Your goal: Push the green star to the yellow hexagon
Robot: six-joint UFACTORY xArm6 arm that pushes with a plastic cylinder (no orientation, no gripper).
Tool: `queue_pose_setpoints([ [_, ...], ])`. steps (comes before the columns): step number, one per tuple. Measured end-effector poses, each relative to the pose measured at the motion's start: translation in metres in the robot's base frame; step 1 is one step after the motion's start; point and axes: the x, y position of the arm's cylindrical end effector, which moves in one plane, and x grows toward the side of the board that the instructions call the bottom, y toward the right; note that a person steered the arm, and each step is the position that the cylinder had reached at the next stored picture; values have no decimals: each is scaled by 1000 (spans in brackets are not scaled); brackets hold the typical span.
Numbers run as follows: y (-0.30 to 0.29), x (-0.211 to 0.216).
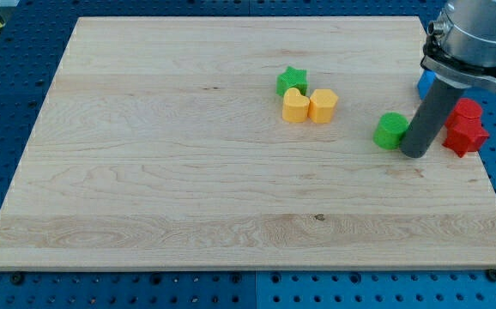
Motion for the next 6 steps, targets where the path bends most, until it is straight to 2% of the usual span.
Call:
queue_pose_setpoints([
  [2, -2, 35],
  [3, -2, -8],
  [4, -2, -24],
  [6, -14, -24],
])
